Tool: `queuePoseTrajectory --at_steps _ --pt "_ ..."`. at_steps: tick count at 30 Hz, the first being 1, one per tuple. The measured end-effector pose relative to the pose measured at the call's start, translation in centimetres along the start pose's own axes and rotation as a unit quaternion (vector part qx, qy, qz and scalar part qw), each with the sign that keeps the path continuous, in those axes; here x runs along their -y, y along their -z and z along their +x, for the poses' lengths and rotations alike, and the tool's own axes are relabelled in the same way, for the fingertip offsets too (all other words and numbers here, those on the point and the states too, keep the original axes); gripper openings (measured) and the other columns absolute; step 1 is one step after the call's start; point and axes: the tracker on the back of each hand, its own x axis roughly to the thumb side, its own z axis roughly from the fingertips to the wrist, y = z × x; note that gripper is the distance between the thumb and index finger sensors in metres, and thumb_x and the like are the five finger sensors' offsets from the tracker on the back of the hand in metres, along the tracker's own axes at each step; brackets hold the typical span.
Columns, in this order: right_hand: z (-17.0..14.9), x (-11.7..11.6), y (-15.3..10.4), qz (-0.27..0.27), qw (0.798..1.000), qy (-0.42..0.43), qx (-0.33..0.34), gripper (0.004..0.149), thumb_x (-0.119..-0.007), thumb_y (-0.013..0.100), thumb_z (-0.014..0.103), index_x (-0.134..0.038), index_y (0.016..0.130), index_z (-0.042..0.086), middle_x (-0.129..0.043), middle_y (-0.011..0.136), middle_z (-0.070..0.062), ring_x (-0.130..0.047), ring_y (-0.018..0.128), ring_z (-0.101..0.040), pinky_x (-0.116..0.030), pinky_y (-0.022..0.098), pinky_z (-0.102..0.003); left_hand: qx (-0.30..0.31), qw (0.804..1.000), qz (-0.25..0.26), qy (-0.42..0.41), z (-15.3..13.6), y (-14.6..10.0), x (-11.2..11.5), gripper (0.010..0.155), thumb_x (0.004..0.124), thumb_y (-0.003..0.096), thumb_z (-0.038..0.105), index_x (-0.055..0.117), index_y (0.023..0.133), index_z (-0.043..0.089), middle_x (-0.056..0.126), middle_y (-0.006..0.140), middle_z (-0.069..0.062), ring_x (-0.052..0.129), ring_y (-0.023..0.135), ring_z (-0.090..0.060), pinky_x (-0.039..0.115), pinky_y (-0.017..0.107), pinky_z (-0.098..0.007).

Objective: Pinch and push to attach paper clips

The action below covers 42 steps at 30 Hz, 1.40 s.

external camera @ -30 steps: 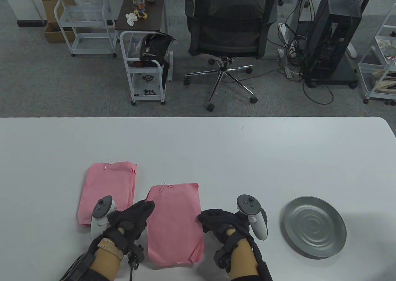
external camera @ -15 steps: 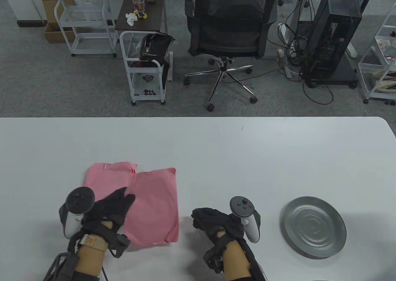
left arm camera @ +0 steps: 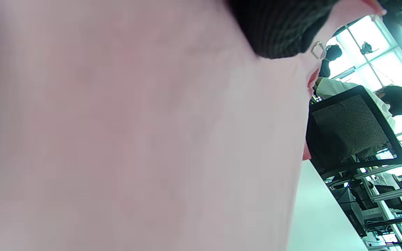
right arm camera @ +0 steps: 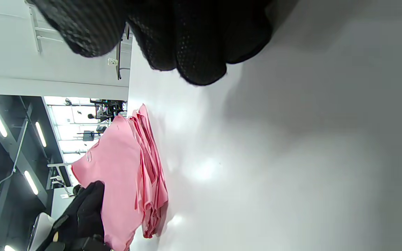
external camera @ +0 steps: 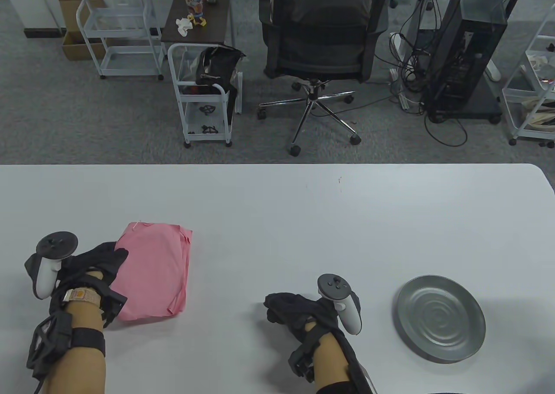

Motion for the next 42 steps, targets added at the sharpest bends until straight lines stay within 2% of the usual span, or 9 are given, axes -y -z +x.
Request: queuePoseTrajectory --at_steps 8,12,18,24,28,33,38,40,42 --pt "0.2 -0.1 0.2 -0.001 1.0 -0.016 -0.005 0.053 -0.071 0.046 0.05 -0.066 0.09 0.021 -0.075 0.082 -0.004 -0.064 0.077 -0.028 -0.038 0.072 -0.037 -0.013 0.965 0.102 0.242 1.4 1.6 2.0 0.053 0.084 0.0415 0.045 0.079 0.091 0.027 0.098 0.072 0.001 0.101 0.06 -0.02 0.07 0.067 -0.051" --pt "0.3 -0.1 0.2 0.0 1.0 -0.02 -0.008 0.053 -0.071 0.046 0.05 -0.067 0.089 0.021 -0.076 0.082 -0.004 -0.065 0.076 -0.028 -0.038 0.071 -0.037 -0.063 0.911 0.15 0.378 1.6 1.4 3.3 0.073 0.084 0.0382 0.053 0.057 0.103 0.031 0.073 0.099 0.001 0.083 0.088 -0.024 0.058 0.074 -0.052" --pt "0.6 -0.3 0.3 -0.005 0.999 -0.041 -0.014 0.053 -0.07 0.046 0.05 -0.066 0.09 0.021 -0.075 0.082 -0.004 -0.065 0.076 -0.028 -0.038 0.071 -0.037 -0.044 0.916 0.167 0.361 2.5 -0.6 1.9 0.08 0.078 0.0393 0.058 0.043 0.106 0.033 0.046 0.113 0.0 0.057 0.107 -0.03 0.045 0.079 -0.055" --pt "0.9 -0.6 0.1 0.002 0.999 -0.048 -0.007 0.057 -0.068 0.047 0.052 -0.062 0.093 0.019 -0.072 0.085 -0.007 -0.062 0.078 -0.031 -0.036 0.072 -0.041 0.127 0.932 0.176 0.289 6.2 -6.8 0.8 0.089 0.07 0.0377 0.067 0.026 0.107 0.035 0.02 0.115 0.001 0.024 0.113 -0.032 0.028 0.081 -0.059" --pt "3.1 -0.9 -1.8 -0.035 0.997 -0.034 0.067 0.06 -0.065 0.048 0.055 -0.062 0.092 0.015 -0.077 0.084 -0.012 -0.073 0.076 -0.04 -0.048 0.069 -0.054 0.259 0.891 0.186 0.322 8.5 -13.0 2.7 0.088 0.069 0.0369 0.069 0.028 0.108 0.037 0.019 0.116 0.002 0.02 0.114 -0.031 0.025 0.08 -0.061" --pt "8.8 -2.2 -7.2 -0.241 0.931 -0.184 0.205 0.061 -0.064 0.047 0.058 -0.058 0.095 0.019 -0.071 0.092 -0.01 -0.066 0.085 -0.039 -0.044 0.072 -0.056 0.376 0.822 0.205 0.375 9.4 -19.7 6.1 0.081 0.067 0.0382 0.07 0.041 0.108 0.039 0.042 0.116 0.003 0.047 0.114 -0.03 0.04 0.079 -0.062" --pt "9.4 -5.3 -9.0 -0.357 0.84 -0.371 0.171 0.071 -0.066 0.043 0.06 -0.044 0.1 0.024 -0.035 0.11 -0.012 -0.024 0.103 -0.044 -0.017 0.069 -0.068 0.369 0.869 0.114 0.31 8.8 -20.7 10.1 0.081 0.068 0.0377 0.071 0.046 0.108 0.038 0.048 0.116 0.0 0.051 0.113 -0.033 0.042 0.079 -0.062" --pt "8.7 -6.0 -9.0 -0.363 0.83 -0.392 0.16 0.071 -0.066 0.043 0.059 -0.043 0.1 0.024 -0.034 0.111 -0.012 -0.02 0.104 -0.042 -0.012 0.068 -0.067 0.345 0.889 0.073 0.291 8.5 -20.5 11.0 0.076 0.068 0.0385 0.069 0.063 0.104 0.031 0.072 0.106 -0.003 0.075 0.102 -0.034 0.055 0.075 -0.061" --pt "7.6 -6.4 -8.5 -0.37 0.823 -0.409 0.136 0.074 -0.066 0.043 0.06 -0.038 0.101 0.025 -0.025 0.111 -0.011 -0.011 0.102 -0.041 -0.007 0.066 -0.067 0.334 0.895 0.059 0.291 8.0 -20.2 11.8 0.079 0.068 0.0384 0.07 0.056 0.107 0.033 0.061 0.112 -0.002 0.063 0.109 -0.035 0.048 0.077 -0.062"
